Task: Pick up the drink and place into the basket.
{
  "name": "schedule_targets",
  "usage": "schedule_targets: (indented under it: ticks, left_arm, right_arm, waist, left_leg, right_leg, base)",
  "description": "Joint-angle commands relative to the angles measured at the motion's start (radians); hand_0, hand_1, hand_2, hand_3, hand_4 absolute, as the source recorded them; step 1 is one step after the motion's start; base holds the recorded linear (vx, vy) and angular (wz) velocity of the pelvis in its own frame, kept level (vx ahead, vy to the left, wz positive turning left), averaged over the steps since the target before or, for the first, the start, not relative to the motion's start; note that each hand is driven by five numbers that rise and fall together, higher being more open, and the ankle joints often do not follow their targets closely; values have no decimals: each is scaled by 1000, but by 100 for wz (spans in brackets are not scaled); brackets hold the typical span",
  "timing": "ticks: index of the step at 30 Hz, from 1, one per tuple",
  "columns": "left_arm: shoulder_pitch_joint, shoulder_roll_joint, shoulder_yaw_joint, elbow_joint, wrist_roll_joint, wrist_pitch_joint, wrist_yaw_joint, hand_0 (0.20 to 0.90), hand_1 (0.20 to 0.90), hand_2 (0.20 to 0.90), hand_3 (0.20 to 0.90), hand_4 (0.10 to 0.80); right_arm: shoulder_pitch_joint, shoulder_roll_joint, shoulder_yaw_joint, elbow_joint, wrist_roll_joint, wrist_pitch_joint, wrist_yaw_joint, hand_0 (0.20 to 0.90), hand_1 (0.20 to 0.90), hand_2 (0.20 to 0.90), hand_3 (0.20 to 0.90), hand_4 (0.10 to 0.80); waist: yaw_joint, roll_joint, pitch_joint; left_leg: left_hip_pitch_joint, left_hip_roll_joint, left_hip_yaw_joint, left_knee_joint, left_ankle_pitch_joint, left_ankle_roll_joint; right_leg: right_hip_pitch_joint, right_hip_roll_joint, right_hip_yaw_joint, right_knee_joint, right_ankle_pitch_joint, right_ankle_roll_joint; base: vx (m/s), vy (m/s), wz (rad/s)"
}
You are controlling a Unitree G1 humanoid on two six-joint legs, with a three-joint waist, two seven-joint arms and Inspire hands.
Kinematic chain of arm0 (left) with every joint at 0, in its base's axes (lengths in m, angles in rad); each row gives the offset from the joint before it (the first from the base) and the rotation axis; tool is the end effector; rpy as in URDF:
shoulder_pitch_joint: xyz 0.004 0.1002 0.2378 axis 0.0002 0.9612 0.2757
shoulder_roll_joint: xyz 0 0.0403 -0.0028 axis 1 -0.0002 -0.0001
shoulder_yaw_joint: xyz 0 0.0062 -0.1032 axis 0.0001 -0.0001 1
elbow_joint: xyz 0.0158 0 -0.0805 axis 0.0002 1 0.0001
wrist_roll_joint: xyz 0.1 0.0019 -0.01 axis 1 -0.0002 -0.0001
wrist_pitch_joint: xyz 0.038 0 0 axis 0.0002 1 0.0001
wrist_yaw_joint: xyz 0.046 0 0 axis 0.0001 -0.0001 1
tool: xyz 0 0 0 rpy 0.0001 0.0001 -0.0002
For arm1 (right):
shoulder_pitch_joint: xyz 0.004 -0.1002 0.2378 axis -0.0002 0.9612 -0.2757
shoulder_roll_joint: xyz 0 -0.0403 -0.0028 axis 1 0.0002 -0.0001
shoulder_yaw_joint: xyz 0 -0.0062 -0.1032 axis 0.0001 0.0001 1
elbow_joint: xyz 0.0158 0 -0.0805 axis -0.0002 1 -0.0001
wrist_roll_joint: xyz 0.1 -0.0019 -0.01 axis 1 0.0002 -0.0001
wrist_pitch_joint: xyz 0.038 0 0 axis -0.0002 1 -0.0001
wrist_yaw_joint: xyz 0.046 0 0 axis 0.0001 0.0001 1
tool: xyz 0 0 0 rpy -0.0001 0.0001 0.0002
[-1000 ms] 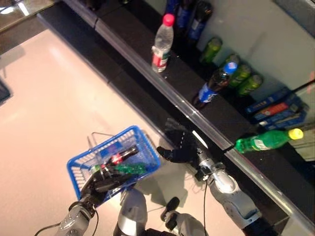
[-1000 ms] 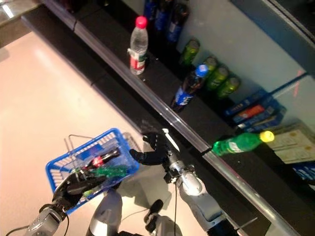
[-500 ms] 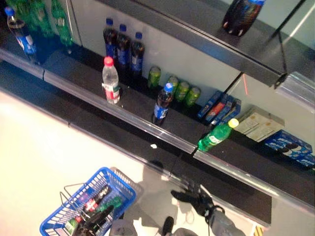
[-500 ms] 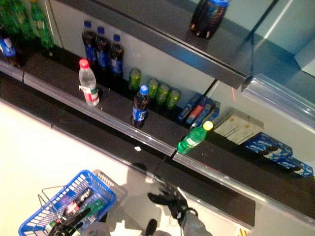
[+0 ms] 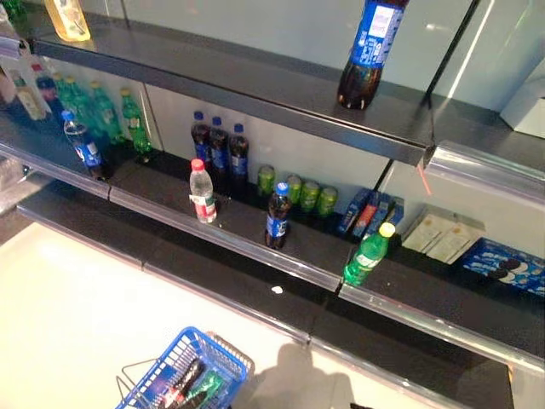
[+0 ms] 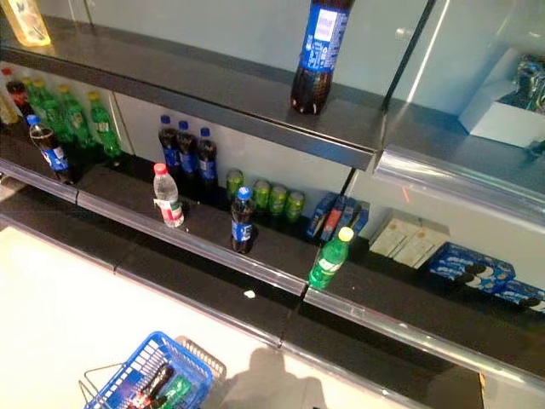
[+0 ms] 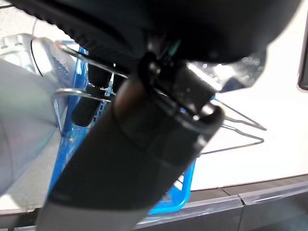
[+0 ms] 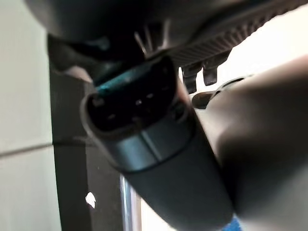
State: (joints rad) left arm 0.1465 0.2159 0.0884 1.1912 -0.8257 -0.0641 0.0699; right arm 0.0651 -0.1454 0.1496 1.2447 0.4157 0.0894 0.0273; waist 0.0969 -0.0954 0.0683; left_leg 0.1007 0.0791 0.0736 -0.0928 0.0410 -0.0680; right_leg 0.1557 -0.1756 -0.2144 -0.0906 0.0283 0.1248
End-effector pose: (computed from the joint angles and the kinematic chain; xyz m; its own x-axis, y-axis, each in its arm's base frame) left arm 0.0248 0.2357 -0.1173 0.2116 0.3331 -0.9188 -0.7939 0.6069 0.0372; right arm 0.0406 -0.1912 -0.1269 0.1781 -0.0469 -0.9829 0.2531 0.9674 -0.0003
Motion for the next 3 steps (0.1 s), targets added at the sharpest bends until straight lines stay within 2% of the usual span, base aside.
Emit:
schedule_targets:
  ticks: [1, 3]
  left_arm:
    - [-52, -10, -25, -12, 18, -136, -58, 300, 300, 300, 200, 100]
    - [-56, -9, -24, -14, 27, -127, -64, 300, 300, 300, 200, 100]
  right_arm:
    - [-30, -60, -57, 60, 41, -1, -6, 900, 900, 900, 900, 800]
    - [-29, -63, -58, 62, 12, -15, -20, 900, 900, 900, 900, 800]
  waist:
    - [-3, 69, 8]
    - [-6, 69, 5]
  left_leg:
    - [25, 63, 62, 6, -46, -40]
    - [25, 62, 64, 6, -48, -40]
  right_leg:
    - [-41, -67, -39, 11, 47, 64]
    - [-44, -66, -35, 12, 46, 63]
  base:
    - [0, 0, 0]
    - [0, 0, 0]
